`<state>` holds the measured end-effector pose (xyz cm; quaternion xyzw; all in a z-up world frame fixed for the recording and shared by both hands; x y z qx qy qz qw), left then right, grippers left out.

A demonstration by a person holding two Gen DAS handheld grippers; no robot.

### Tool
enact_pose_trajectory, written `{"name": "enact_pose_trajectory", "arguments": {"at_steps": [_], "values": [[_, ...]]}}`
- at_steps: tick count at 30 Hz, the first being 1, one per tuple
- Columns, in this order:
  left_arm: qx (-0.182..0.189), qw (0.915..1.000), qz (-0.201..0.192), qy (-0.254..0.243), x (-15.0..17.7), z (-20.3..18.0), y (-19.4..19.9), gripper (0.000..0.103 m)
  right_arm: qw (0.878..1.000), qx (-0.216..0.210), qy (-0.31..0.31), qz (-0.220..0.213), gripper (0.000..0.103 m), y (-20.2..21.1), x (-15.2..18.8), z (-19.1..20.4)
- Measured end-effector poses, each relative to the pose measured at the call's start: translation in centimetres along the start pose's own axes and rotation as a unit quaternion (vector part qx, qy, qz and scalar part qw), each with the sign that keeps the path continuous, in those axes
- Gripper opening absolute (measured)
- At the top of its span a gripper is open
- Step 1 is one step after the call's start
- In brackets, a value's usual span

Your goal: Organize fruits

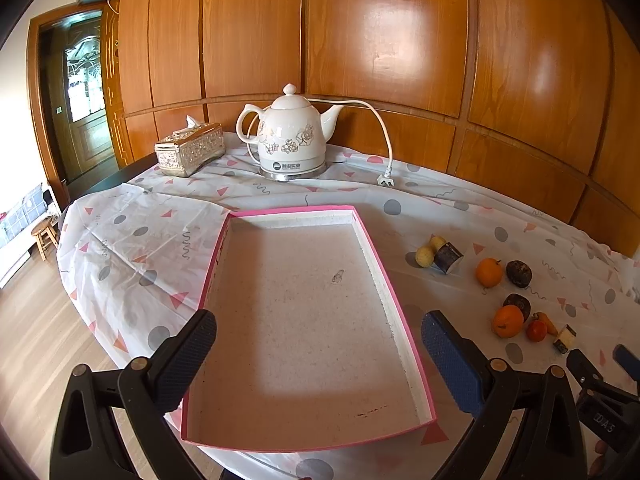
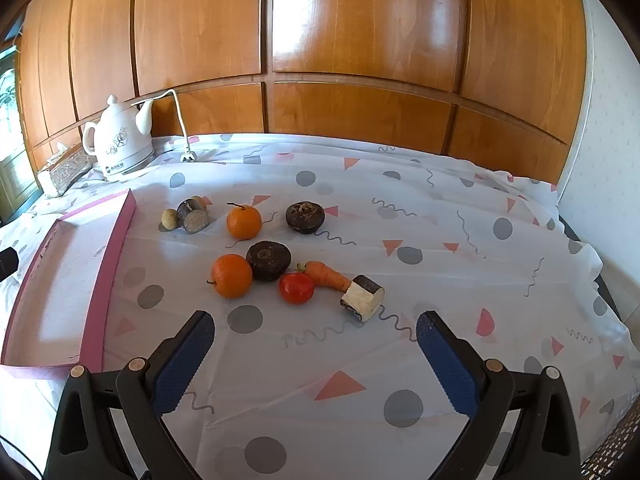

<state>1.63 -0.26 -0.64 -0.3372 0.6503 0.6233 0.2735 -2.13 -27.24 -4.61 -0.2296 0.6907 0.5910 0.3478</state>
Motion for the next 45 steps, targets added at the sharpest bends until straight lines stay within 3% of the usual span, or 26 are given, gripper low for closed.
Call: {"name": "enact_pose_trajectory", "arguments": {"at_steps": [45], "values": [[0.011,0.9999,0.005,-0.007,0.6,-1.3,0.4,0.103,1.000,-0.002,0.008,-0.014,0.103,0.5,-0.1,0.1]]}}
Point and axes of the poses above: each gripper's, at about its wrist camera, not at the fingertips, and y roughly against the way its jaws point, z to its left, x to its underside, the point moved 2 cm from there along -y, roughly the way its jaws point, and after that the axes turned 3 degrees about y, right-handed, at the moved point
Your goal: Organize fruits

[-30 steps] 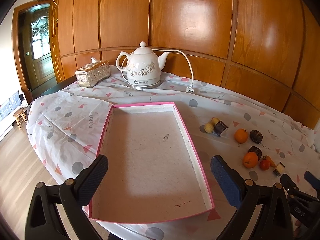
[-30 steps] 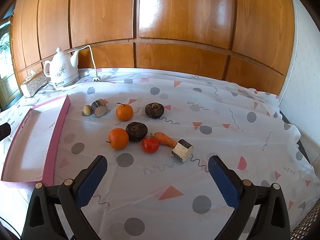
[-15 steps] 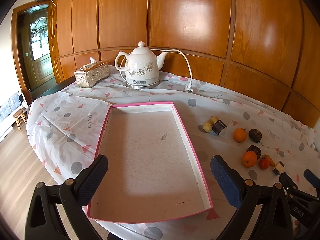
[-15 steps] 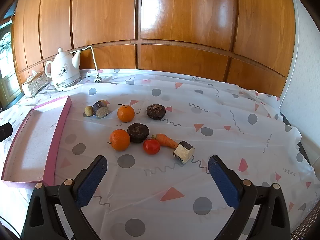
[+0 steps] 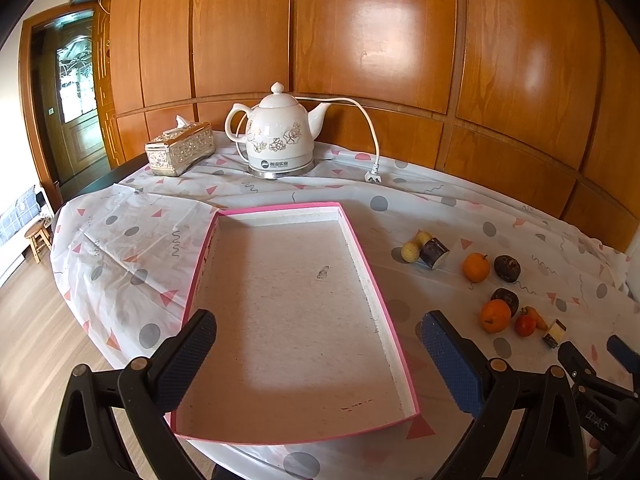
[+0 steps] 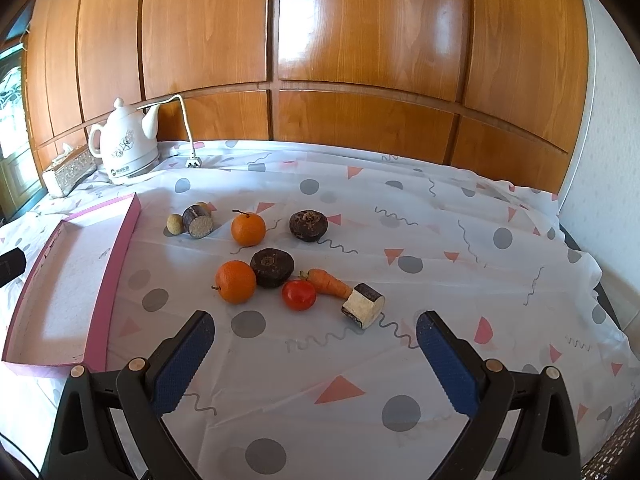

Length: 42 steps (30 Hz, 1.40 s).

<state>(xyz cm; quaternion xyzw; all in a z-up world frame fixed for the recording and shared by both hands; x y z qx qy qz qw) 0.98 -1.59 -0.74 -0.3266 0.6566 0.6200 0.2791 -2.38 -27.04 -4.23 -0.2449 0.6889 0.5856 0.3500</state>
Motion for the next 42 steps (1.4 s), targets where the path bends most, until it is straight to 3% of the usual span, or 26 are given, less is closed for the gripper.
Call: {"name": "enact_pose_trajectory", "arguments": {"at_steps": [17,22,25,29,33,37,42], "values": [[0.022,0.9994,0.021,-0.015,0.3,-1.4,-0.7,0.103,0.999,0.018,-0.038,0.015,0.103,-1.4,0.7,-2.9],[0.066,0.9968,0.042,-0.017,0.5,-2.2,-1.2,0.103,0.997,0.035,-0.059,0.024,0.103,-2.3,1.3,-4.9],[0.126,0.9898,0.066,-0.001,0.4,-2.7,-1.7,0.103,0.996,0.052,-0.071,0.028,0.103,-2.9,1.7,-6.4],[0.157,0.9834,0.090,0.001,0.3,-3.6,-2.3,0.103,0.992,0.077,-0.091,0.038,0.103,-3.6,2.2,-8.5],[0.145,0.9849,0.090,-0.027,0.0,-4.8,-2.7,0.103,0.988,0.098,-0.110,0.050,0.103,-4.4,3.0,-10.8],[0.161,0.9814,0.098,-0.037,-0.5,-5.2,-3.2,0.103,0.983,0.115,-0.127,0.060,0.103,-5.0,3.6,-12.7],[0.154,0.9815,0.100,-0.054,-1.0,-5.8,-3.9,0.103,0.976,0.140,-0.150,0.068,0.103,-5.4,4.3,-15.0]]}}
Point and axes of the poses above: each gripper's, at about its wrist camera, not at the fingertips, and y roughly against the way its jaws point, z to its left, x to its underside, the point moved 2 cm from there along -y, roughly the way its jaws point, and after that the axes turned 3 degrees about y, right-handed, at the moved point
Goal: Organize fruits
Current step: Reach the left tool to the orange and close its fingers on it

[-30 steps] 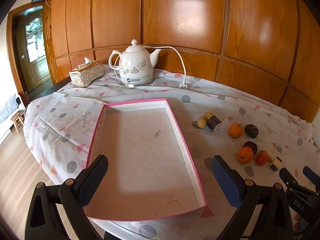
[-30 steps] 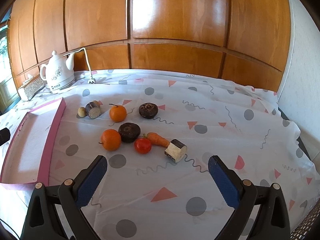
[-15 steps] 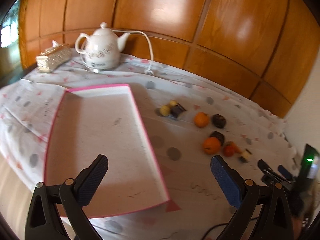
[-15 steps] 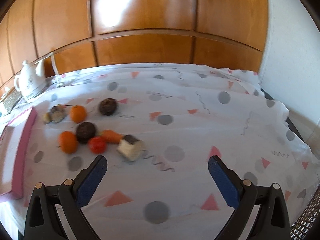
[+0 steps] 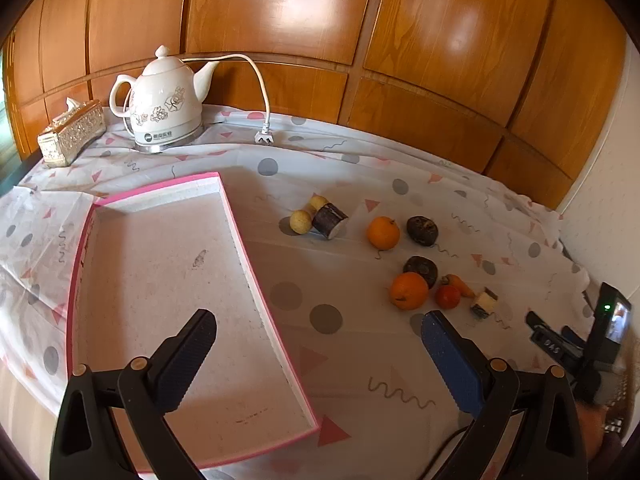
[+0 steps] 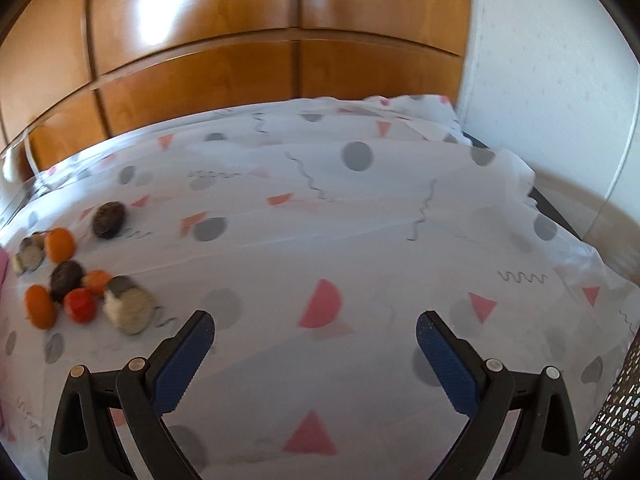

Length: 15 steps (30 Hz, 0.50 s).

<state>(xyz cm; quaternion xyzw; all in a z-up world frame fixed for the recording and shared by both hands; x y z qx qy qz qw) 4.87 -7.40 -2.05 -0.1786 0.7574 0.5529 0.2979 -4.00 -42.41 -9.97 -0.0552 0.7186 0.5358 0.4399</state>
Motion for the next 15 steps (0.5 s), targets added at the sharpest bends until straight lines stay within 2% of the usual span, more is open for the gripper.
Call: {"name": "enact_pose_trajectory", "arguments": {"at_steps": [6,15], "values": [[-0.009,0.9999,0.004,0.006,-0.1,0.2,-0.9,0.103,0.999,0.035,-0.034,0.010,0.103,-1.1,0.0,-2.6],[-0.005,0.9998,0.017,0.002,-0.5,0.1,-2.1,0.103,0.996,0.063,-0.059,0.024,0.103,-2.0,0.2,-4.2]]}}
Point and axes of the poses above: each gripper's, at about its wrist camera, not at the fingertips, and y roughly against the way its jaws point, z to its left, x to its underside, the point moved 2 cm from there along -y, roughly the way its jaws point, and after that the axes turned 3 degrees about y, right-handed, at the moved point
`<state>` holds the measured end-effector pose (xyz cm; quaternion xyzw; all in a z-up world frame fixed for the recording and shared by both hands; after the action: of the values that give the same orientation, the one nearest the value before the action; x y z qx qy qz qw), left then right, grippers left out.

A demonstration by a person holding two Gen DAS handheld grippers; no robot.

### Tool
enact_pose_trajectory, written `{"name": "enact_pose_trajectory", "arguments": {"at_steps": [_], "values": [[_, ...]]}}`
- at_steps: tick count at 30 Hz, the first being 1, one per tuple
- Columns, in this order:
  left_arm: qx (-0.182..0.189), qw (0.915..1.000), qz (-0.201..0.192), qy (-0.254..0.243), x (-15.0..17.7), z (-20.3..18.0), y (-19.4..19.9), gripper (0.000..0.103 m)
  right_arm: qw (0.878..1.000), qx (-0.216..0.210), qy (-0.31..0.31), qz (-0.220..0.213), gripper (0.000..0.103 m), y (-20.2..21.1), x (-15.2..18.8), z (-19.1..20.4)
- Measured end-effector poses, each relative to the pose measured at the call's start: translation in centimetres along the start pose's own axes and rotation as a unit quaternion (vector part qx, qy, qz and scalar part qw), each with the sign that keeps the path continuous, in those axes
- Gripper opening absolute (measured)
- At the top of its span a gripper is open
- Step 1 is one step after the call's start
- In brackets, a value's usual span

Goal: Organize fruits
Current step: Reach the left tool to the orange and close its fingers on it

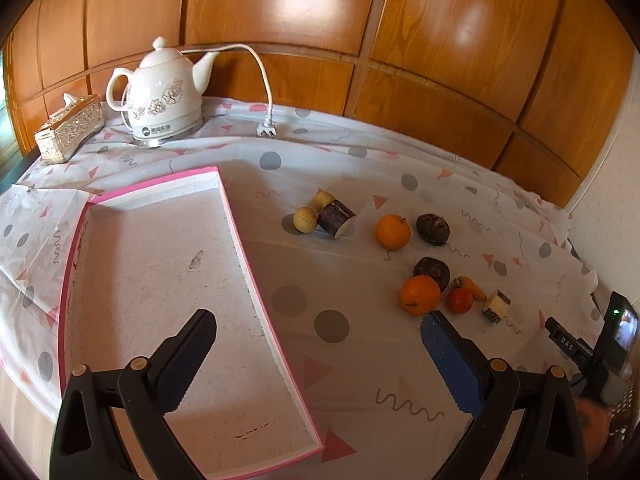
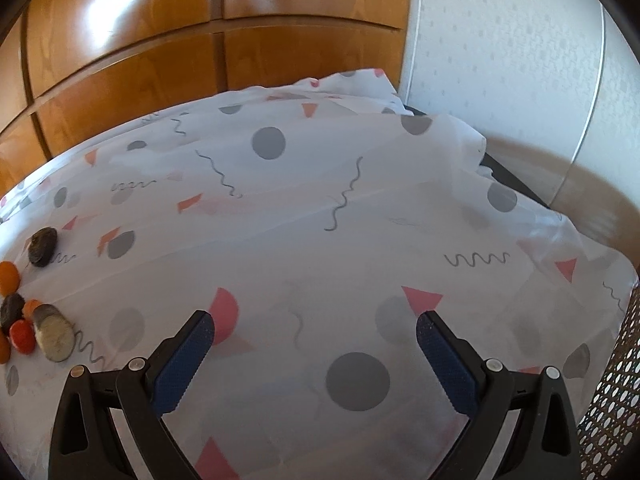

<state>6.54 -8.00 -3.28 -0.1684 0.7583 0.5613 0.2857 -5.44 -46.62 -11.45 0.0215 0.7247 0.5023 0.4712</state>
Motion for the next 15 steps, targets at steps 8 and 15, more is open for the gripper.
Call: {"name": "enact_pose_trajectory", "arguments": {"at_steps": [8,15], "values": [[-0.013,0.9992,0.013,-0.035,-0.3,-1.4,-1.2,0.103,0.999,0.017,-0.034,0.017,0.103,-1.0,0.1,-1.8],[-0.003,0.9976,0.016,-0.068,-0.8,-3.6,-2.4,0.102,0.999,0.015,-0.045,0.024,0.103,-1.5,0.6,-2.2]]}}
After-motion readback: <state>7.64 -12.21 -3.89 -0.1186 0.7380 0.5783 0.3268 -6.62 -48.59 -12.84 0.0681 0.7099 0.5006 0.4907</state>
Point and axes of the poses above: each gripper's, at about its wrist camera, not at the fingertips, and y roughly against the way its jaws point, z to its left, x to its underside, the point moved 2 cm from there along -y, roughly the way its jaws point, and after that the axes turned 3 degrees about y, right-handed, at the moved point
